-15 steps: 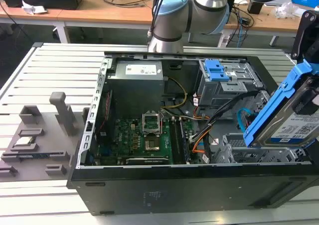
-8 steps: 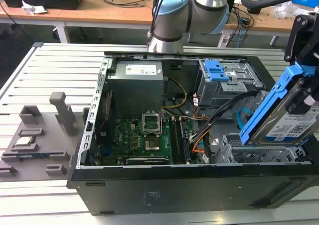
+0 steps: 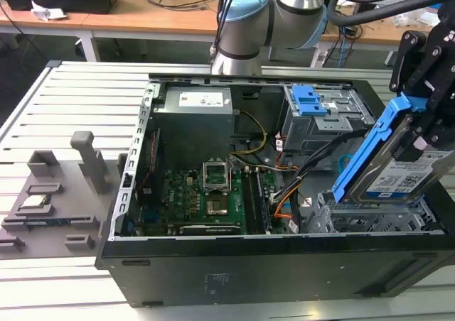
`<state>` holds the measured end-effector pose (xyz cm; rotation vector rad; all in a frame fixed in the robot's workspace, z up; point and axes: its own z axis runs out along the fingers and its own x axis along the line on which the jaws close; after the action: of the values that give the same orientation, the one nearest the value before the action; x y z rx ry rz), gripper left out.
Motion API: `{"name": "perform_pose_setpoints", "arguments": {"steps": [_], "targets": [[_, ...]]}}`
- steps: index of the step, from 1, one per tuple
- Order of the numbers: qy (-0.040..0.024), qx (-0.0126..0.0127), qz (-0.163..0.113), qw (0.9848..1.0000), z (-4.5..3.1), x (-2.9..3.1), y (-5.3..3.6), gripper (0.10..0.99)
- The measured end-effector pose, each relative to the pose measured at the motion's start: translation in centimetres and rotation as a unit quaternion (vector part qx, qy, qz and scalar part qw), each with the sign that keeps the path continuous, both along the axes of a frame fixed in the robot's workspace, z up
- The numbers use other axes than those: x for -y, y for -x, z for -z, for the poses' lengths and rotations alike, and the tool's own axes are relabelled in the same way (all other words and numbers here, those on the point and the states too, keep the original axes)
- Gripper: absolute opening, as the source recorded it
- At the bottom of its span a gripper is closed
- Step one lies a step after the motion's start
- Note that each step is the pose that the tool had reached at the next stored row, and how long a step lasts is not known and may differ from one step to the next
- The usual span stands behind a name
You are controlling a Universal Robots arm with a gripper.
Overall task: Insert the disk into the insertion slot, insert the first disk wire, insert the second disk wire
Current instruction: 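Insert the disk into the insertion slot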
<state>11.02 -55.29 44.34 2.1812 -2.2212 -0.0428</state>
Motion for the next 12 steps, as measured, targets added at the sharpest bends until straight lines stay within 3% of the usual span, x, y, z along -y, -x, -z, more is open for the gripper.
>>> {"name": "perform_pose_setpoints", "arguments": {"steps": [5,12], "targets": [[0.0000,0.0000,0.000,1.0000,0.84,-0.58,0.16,0.361],[0.0000,0.0000,0.000,1.0000,1.86,-0.63,0.36,0.361]]}}
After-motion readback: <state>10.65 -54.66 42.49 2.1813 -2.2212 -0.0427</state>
